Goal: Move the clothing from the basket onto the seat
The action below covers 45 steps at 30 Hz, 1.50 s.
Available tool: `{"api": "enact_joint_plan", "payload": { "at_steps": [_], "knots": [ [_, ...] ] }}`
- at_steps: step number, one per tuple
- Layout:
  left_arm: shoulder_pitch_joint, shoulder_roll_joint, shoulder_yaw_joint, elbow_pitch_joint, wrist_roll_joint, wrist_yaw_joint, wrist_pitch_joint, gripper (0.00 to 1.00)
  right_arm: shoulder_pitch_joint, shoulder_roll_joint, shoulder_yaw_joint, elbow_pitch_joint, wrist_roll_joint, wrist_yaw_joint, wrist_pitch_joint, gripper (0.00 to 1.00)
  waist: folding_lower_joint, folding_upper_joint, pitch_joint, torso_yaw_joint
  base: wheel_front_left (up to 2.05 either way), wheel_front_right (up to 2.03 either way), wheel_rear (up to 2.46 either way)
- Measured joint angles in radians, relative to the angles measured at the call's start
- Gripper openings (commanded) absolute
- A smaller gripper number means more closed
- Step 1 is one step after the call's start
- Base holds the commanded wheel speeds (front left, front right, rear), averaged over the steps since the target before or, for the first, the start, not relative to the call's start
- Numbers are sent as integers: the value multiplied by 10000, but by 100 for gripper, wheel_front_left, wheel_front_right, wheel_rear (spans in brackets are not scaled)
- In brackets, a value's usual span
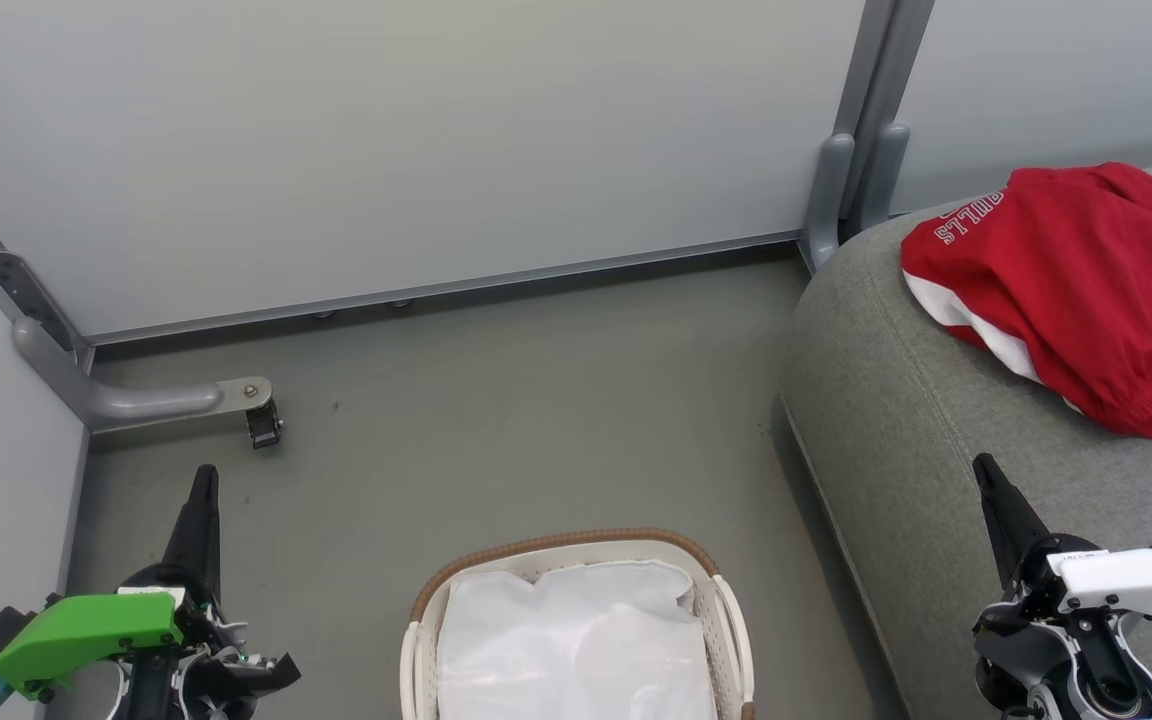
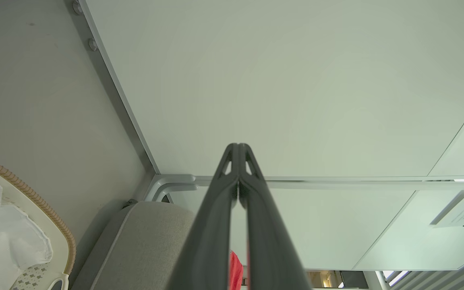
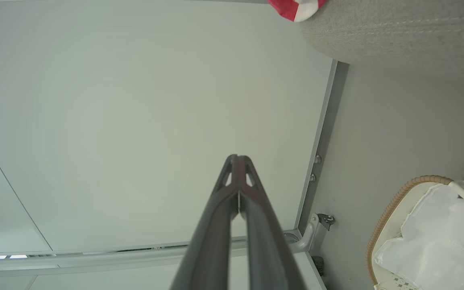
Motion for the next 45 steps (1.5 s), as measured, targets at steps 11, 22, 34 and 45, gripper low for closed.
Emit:
{"api": "enact_joint_plan", "payload": {
  "at_steps": [11,22,34,45],
  "knots": [
    [0,0,0,0,0,0,0,0,0,0,0,0,2,0,0,0,0,0,0,0,0,0,0],
    [0,0,0,-2,0,0,0,0,0,0,0,-2,2,0,0,0,0,0,0,0,0,0,0],
    [0,0,0,-2,0,0,0,0,-1,0,0,-2,2,0,0,0,0,0,0,0,0,0,0],
    [0,0,0,-2,0,0,0,0,-1,0,0,-2,2,0,0,0,0,0,0,0,0,0,0]
  ]
}}
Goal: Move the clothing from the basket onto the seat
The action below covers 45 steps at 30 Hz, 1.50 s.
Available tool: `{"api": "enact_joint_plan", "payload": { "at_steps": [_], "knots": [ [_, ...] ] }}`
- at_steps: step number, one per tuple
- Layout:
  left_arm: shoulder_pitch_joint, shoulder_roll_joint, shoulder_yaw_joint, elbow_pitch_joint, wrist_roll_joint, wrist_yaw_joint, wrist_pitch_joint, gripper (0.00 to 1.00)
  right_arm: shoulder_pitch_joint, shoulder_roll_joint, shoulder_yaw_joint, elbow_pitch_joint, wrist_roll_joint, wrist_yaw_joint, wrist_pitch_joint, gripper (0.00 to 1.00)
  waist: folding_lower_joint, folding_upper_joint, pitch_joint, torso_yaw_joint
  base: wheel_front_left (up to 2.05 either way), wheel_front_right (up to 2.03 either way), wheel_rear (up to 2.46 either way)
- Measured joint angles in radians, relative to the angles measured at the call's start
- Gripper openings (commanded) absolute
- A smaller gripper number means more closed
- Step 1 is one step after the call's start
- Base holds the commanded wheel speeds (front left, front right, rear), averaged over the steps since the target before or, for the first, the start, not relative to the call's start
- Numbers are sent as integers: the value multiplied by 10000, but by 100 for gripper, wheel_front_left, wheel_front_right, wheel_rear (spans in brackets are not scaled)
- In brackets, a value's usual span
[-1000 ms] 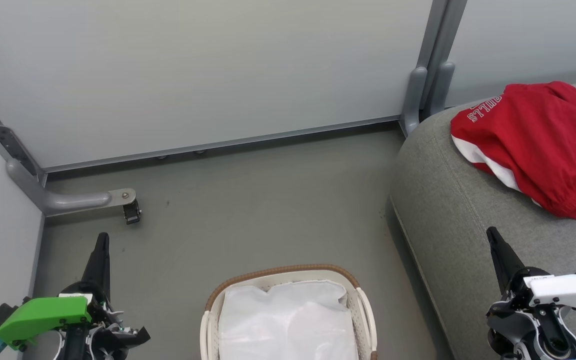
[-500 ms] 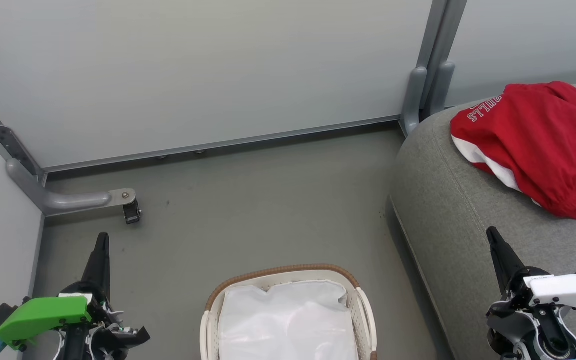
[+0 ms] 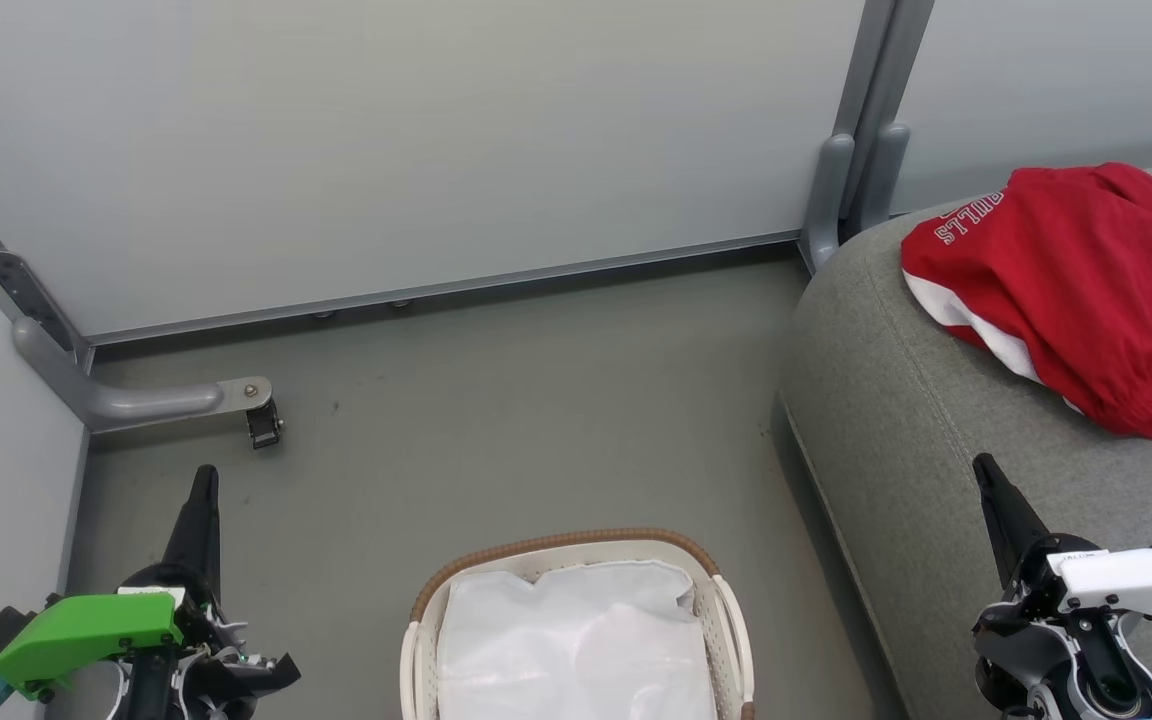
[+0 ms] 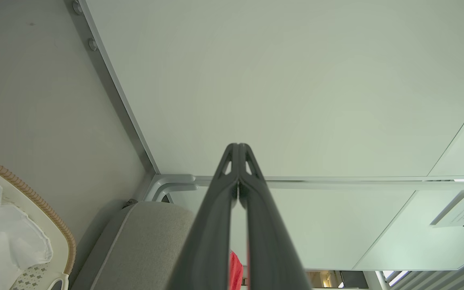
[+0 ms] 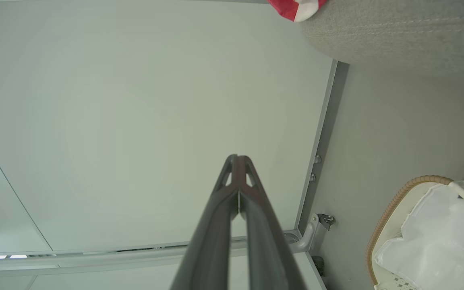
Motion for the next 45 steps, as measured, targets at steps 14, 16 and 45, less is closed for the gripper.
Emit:
{"api": "enact_joint_plan", "payload": {
  "at_steps": [14,16,45],
  "knots": [
    [0,0,0,0,0,0,0,0,0,0,0,0,0,0,0,0,0,0,0,0,0,0,0],
    [0,0,0,0,0,0,0,0,0,0,0,0,0,0,0,0,0,0,0,0,0,0,0],
    [0,0,0,-2,0,0,0,0,0,0,0,-2,0,0,0,0,0,0,0,0,0,0,0]
  ]
}}
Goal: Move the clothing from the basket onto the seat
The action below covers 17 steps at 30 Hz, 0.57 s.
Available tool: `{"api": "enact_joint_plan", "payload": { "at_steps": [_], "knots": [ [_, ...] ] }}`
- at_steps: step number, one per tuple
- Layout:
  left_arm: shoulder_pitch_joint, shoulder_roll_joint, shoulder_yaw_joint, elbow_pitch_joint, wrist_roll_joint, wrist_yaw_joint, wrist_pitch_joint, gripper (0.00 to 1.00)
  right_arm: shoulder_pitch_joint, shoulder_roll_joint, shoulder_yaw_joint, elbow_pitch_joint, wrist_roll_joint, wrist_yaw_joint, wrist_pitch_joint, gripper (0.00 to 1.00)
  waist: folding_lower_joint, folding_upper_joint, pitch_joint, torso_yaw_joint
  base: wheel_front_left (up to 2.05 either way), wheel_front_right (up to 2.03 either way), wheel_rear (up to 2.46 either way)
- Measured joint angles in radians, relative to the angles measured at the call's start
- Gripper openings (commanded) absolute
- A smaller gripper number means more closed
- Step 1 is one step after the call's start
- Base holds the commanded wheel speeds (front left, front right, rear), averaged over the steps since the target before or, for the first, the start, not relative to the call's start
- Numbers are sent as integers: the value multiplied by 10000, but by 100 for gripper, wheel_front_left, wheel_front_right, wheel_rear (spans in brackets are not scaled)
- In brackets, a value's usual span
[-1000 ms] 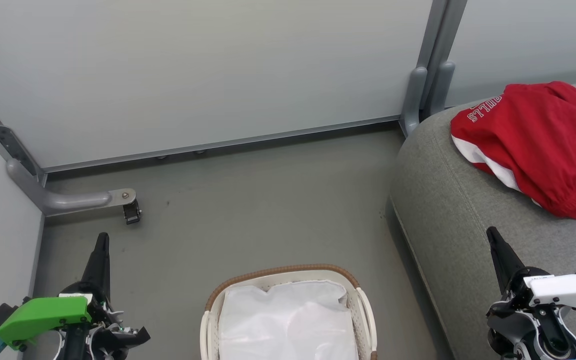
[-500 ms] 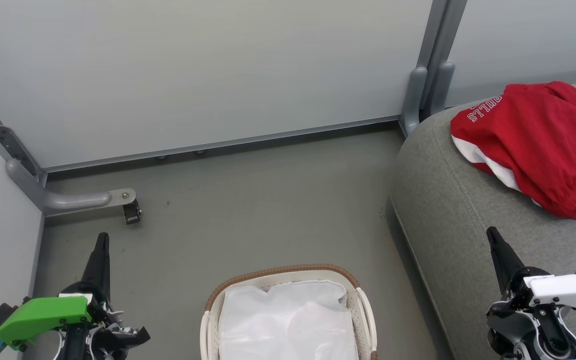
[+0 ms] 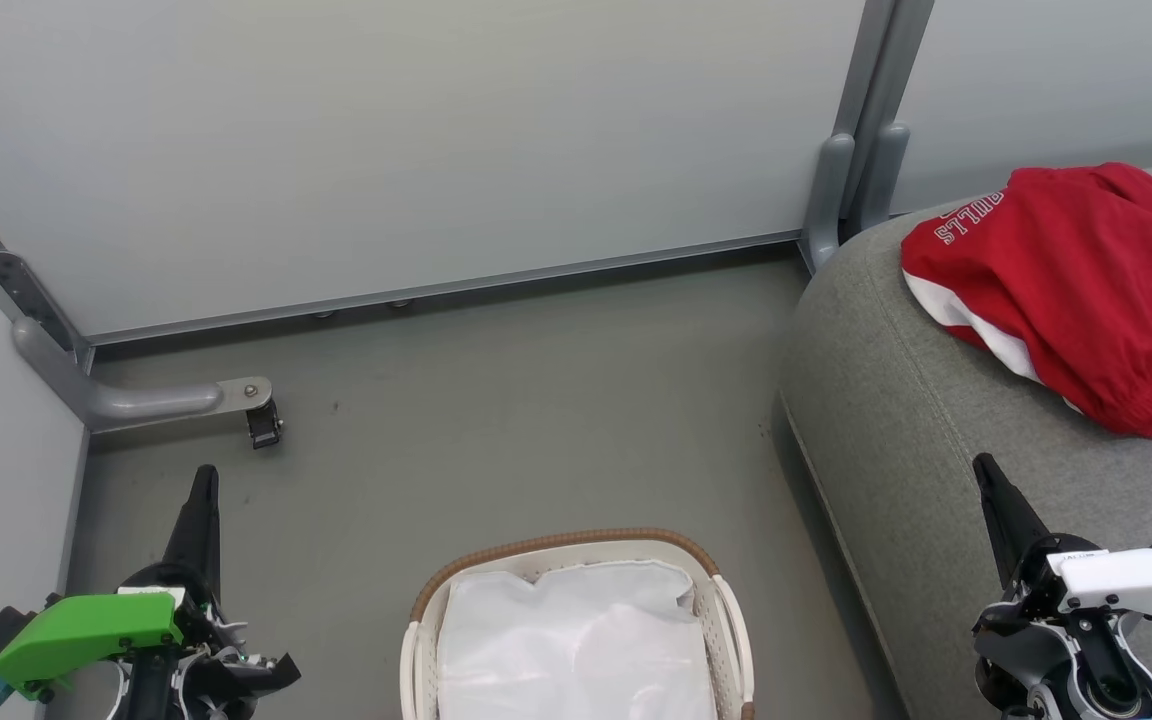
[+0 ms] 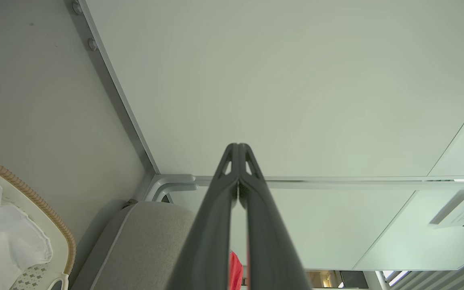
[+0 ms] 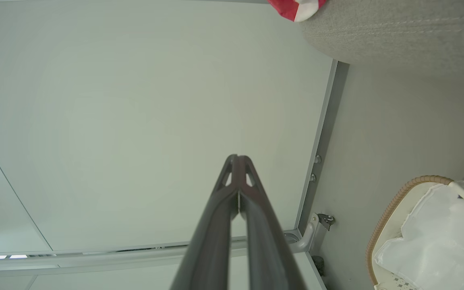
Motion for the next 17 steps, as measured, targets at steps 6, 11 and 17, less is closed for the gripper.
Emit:
{"api": "enact_joint_plan", "payload": {
  "at_steps": [6,11,17],
  "knots": [
    [0,0,0,0,0,0,2,0,0,0,0,0,0,0,0,0,0,0,0,0,0,0,0],
    [-1,0,0,0,0,0,0,0,0,0,0,0,0,0,0,0,0,0,0,0,0,0,0],
    [-1,0,0,0,0,0,2,0,0,0,0,0,0,0,0,0,0,0,0,0,0,0,0]
  ]
}}
